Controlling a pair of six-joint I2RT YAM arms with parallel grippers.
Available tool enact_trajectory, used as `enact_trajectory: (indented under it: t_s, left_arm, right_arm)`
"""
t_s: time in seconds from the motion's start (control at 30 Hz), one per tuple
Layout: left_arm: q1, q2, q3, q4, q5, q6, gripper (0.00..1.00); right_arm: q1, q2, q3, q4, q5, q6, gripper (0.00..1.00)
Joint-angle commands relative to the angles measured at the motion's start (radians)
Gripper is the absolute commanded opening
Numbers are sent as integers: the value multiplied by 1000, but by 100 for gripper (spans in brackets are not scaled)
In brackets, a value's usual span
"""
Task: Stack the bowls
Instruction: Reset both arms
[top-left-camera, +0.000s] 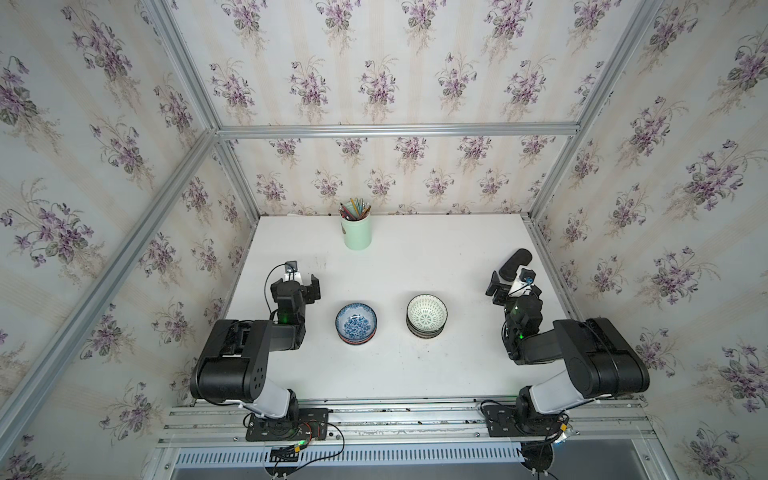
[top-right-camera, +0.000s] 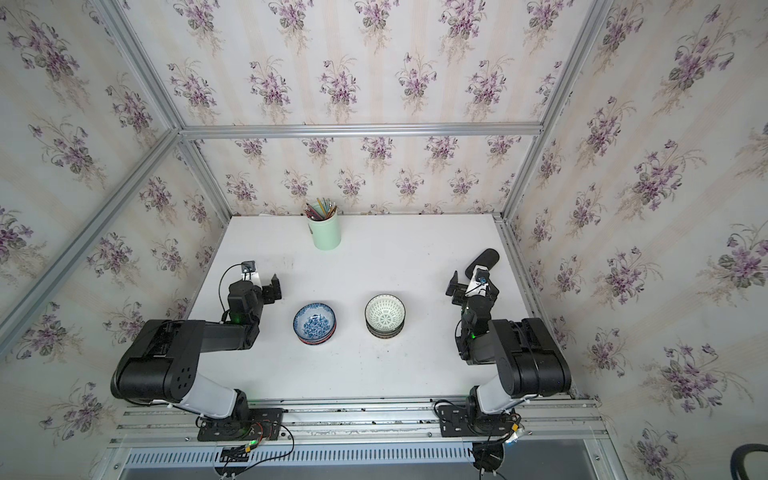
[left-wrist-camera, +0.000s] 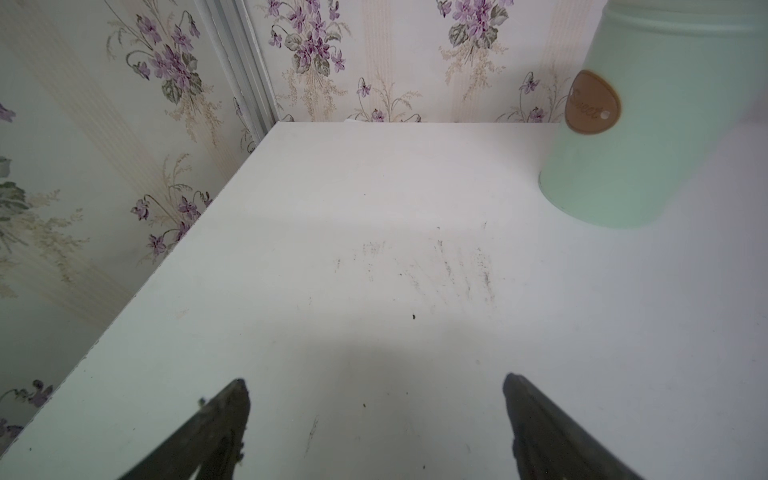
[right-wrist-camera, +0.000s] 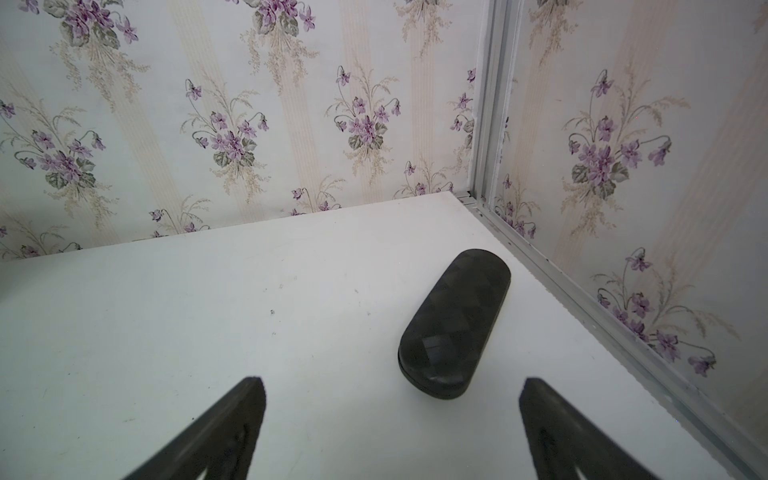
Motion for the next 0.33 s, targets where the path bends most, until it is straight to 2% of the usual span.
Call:
enact_trajectory:
  t_s: [0.0, 0.3]
  left_arm:
    - [0, -1, 1, 22, 6, -1, 96]
    - [1, -1, 1, 23, 4, -1, 97]
  right_arm:
    - [0, 3, 4, 29, -4, -1, 100]
    - [1, 3, 7, 25, -6, -2, 100]
